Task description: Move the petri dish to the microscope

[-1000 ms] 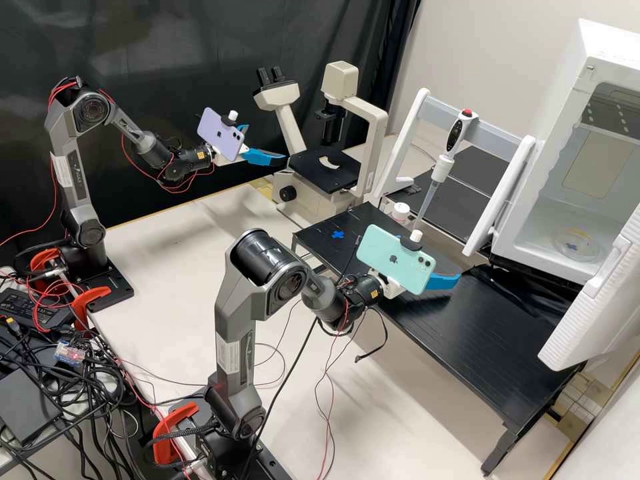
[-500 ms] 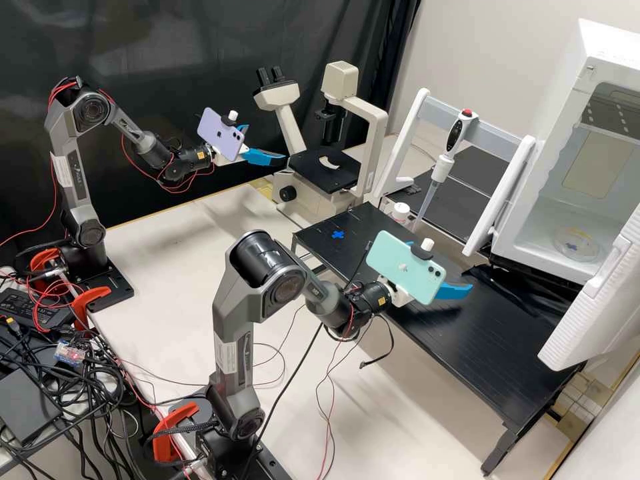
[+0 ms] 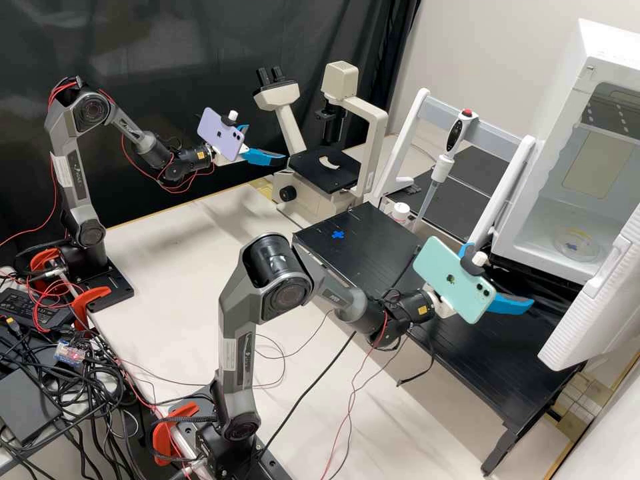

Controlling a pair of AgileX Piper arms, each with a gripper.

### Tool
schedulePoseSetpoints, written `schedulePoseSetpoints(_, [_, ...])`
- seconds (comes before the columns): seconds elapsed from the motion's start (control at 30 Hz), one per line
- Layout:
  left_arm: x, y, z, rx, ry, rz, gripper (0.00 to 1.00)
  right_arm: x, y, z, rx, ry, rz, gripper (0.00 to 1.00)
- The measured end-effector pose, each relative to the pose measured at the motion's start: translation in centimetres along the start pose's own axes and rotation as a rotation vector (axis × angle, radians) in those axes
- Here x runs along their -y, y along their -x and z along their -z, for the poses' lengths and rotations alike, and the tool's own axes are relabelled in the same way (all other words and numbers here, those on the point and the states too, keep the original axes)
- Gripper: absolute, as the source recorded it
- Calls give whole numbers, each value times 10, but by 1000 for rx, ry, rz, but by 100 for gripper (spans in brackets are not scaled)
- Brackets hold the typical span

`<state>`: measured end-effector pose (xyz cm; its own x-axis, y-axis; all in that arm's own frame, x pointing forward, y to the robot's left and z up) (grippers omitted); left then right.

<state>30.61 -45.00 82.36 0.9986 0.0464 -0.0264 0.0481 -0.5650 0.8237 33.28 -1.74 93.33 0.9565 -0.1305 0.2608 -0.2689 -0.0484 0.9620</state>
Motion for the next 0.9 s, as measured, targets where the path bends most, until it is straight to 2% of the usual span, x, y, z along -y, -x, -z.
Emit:
schedulePoseSetpoints(0.17, [0, 0, 0, 0, 0, 0, 100, -14, -30, 1, 51, -20, -40, 100])
schedulePoseSetpoints(0.3, [0, 0, 0, 0, 0, 0, 100, -23, -50, 5, 68, -15, -61, 100])
schedulePoseSetpoints(0.57, [0, 0, 0, 0, 0, 0, 100, -37, -99, 24, 50, 9, -69, 100])
schedulePoseSetpoints(0.67, [0, 0, 0, 0, 0, 0, 100, -35, -116, 32, 40, 13, -53, 100])
schedulePoseSetpoints(0.8, [0, 0, 0, 0, 0, 0, 100, -29, -141, 43, 33, 56, -23, 100])
schedulePoseSetpoints(0.9, [0, 0, 0, 0, 0, 0, 100, -24, -156, 47, 38, 63, -2, 100])
